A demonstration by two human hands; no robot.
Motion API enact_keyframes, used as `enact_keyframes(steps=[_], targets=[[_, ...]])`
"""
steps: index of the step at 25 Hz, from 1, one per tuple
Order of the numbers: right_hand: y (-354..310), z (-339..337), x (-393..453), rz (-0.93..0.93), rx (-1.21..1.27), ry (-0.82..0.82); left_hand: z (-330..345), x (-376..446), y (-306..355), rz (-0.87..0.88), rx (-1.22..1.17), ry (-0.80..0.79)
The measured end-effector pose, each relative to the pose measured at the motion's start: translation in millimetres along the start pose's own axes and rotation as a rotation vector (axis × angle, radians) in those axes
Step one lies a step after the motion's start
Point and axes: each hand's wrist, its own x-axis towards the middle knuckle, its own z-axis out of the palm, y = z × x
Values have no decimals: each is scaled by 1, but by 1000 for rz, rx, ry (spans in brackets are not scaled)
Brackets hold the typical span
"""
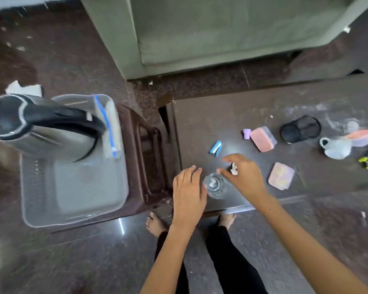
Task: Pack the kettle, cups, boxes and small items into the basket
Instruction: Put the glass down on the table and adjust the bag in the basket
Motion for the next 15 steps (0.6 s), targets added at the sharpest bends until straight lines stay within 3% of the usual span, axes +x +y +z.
enact_keyframes(steps=[7, 11, 15], targets=[[50, 49, -24, -156, -195, -436, 60, -7, 18, -213, -4, -13], [56, 64, -18, -196, -253, -418, 67, -6, 28, -317, -18, -23], [60, 57, -12, -193, -190, -383, 63, -8, 36, -312, -44, -21]])
